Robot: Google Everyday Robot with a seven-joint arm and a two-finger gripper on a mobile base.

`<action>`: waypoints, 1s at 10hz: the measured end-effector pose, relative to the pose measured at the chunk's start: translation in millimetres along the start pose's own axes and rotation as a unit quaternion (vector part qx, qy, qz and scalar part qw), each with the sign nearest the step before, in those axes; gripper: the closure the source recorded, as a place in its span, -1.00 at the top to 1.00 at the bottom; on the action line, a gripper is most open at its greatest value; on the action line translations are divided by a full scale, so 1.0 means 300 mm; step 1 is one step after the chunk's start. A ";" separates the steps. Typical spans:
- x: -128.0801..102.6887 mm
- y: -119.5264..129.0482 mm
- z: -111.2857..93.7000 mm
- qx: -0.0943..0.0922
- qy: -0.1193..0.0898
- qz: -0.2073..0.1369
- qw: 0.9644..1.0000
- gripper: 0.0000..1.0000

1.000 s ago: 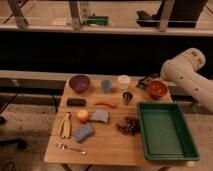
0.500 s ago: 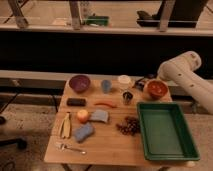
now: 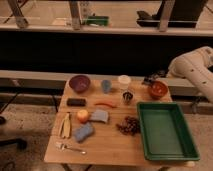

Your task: Place brush in red bowl

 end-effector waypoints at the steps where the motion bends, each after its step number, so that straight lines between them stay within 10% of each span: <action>1: 0.006 0.005 0.014 -0.002 0.001 -0.003 1.000 -1.00; 10: 0.122 -0.022 0.113 -0.011 0.018 -0.039 0.999 -1.00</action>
